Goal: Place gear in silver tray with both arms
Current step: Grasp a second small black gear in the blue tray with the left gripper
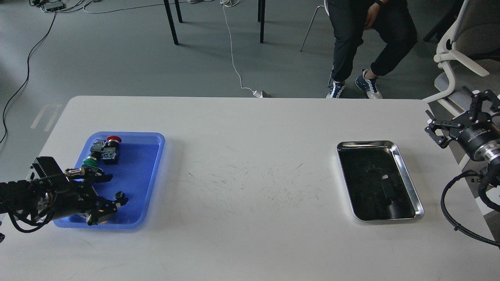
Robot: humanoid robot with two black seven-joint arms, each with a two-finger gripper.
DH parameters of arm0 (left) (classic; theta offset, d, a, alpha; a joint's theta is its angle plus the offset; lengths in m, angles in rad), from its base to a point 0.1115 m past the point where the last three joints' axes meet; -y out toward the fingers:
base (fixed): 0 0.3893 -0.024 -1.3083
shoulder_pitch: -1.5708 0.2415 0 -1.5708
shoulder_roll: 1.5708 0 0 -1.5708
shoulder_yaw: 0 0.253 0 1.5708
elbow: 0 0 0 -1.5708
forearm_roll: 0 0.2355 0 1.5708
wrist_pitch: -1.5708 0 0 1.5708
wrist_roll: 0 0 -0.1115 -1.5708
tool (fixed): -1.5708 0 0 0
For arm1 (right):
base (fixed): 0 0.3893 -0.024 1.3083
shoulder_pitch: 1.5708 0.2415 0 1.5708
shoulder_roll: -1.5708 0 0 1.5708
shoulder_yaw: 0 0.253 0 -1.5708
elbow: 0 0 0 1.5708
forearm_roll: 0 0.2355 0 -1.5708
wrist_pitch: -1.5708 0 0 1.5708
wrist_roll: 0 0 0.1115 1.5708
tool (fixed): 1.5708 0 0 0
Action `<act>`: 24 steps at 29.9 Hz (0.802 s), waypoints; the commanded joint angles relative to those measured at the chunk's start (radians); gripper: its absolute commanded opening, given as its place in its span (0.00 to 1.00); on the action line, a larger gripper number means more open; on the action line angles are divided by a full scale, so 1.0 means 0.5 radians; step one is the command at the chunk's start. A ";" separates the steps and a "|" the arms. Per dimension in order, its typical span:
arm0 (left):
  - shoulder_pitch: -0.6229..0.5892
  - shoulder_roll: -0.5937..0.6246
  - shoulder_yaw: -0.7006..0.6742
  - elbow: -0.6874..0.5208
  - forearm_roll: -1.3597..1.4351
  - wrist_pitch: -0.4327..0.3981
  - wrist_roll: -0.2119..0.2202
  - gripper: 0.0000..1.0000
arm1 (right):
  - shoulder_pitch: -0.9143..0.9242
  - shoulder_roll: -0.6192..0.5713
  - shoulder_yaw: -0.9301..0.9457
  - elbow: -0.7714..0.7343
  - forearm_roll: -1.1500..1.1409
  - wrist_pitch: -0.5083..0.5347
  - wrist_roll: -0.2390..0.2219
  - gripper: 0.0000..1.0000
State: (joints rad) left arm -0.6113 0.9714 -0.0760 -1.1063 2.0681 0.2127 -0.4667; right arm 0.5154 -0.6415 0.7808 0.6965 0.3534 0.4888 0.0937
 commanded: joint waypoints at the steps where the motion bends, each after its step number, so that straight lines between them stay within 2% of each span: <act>1: 0.001 -0.047 0.002 0.071 -0.010 0.004 -0.008 0.76 | 0.000 0.001 -0.003 0.000 -0.001 0.000 0.000 0.96; 6: 0.001 -0.071 0.002 0.077 -0.007 0.004 -0.015 0.71 | 0.000 -0.006 -0.003 0.003 -0.001 0.000 0.000 0.96; 8: 0.001 -0.087 0.005 0.080 -0.004 0.001 -0.015 0.63 | 0.000 -0.009 -0.003 0.003 -0.001 0.000 0.000 0.96; 10: 0.001 -0.090 0.005 0.093 0.002 0.004 -0.005 0.51 | 0.000 -0.009 -0.003 0.003 -0.001 0.000 0.003 0.96; 12: 0.001 -0.090 0.005 0.096 0.002 0.004 -0.008 0.48 | 0.000 -0.009 -0.003 0.003 -0.001 0.000 0.003 0.96; 18: 0.011 -0.087 0.008 0.099 0.002 0.001 -0.015 0.27 | 0.000 -0.006 -0.003 0.003 -0.001 0.000 0.003 0.96; 24: 0.020 -0.078 0.032 0.099 -0.004 -0.002 -0.018 0.21 | 0.009 -0.006 -0.003 0.003 -0.004 0.000 0.003 0.96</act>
State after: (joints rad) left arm -0.6018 0.9298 -0.0622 -1.0569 2.0685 0.2135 -0.4747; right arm 0.5157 -0.6434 0.7791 0.6980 0.3528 0.4887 0.0951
